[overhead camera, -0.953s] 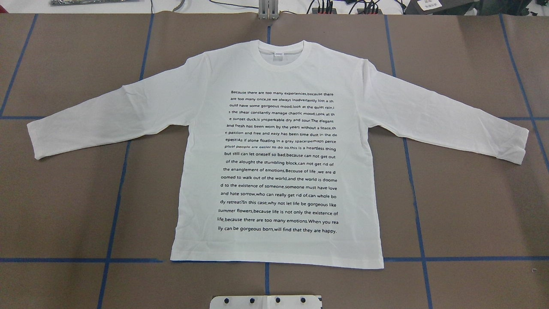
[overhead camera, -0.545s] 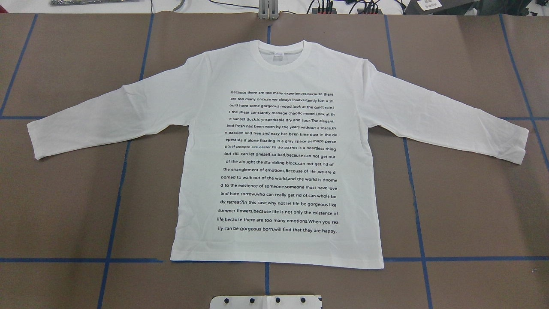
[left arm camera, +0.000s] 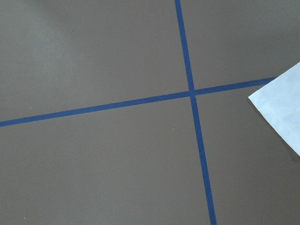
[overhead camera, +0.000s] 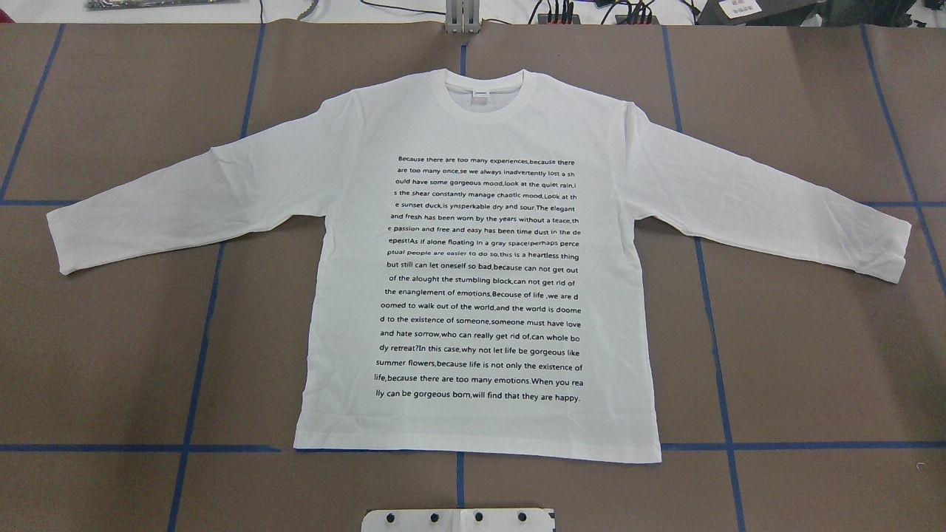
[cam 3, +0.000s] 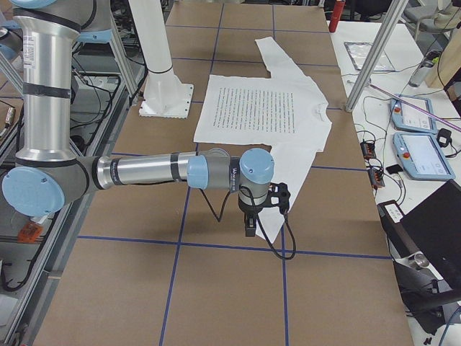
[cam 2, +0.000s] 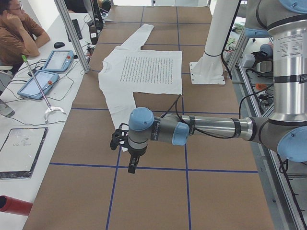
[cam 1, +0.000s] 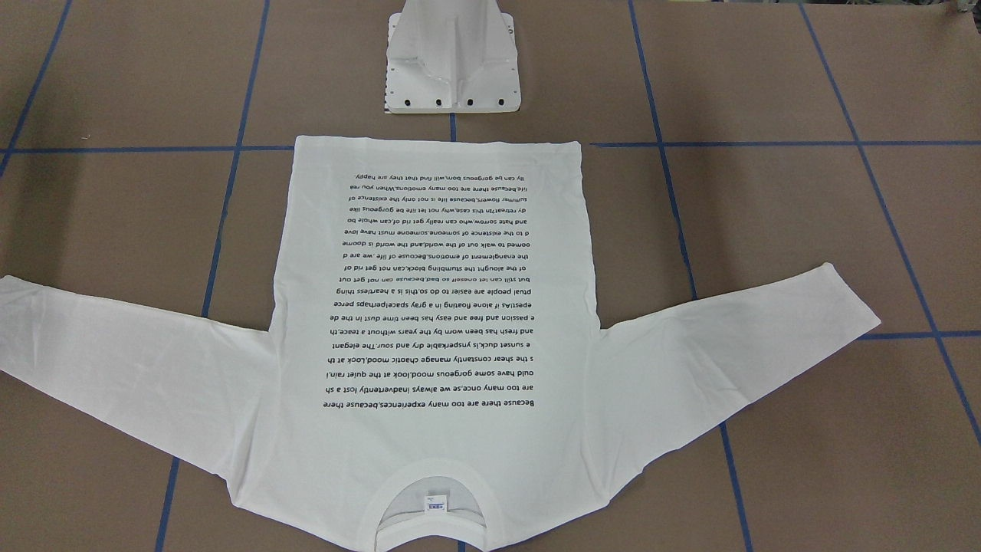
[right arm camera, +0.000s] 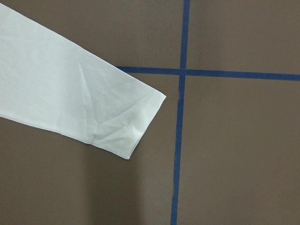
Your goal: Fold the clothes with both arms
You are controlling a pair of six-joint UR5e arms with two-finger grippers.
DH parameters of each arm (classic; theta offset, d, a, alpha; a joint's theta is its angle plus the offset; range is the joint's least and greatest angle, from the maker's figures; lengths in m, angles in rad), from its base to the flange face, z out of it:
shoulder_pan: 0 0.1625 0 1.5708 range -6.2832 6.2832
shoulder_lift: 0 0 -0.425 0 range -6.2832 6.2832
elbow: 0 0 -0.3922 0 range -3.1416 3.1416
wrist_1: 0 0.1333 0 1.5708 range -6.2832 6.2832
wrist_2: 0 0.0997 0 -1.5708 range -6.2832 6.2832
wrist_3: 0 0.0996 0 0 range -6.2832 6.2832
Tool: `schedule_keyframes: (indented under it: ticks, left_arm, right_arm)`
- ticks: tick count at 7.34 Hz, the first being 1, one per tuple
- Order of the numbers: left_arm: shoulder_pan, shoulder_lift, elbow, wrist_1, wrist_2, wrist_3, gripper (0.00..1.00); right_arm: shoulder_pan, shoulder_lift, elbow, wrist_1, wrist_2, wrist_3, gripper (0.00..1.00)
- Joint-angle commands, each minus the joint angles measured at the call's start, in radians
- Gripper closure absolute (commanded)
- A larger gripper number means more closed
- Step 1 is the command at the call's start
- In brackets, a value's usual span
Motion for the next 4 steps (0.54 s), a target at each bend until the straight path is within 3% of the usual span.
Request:
schedule_keyframes:
  ticks: [1, 4]
  left_arm:
    - [0.001, -0.002, 0.087, -0.13, -0.048, -0.002, 0.0]
    - [0.004, -0.012, 0.102, -0.172, -0.079, -0.014, 0.0]
  right_arm:
    - [-0.067, -0.003, -0.098, 0.183, 0.01, 0.079, 0.0]
    - [-0.161, -0.001, -0.243, 0.493, 0.005, 0.251, 0.0]
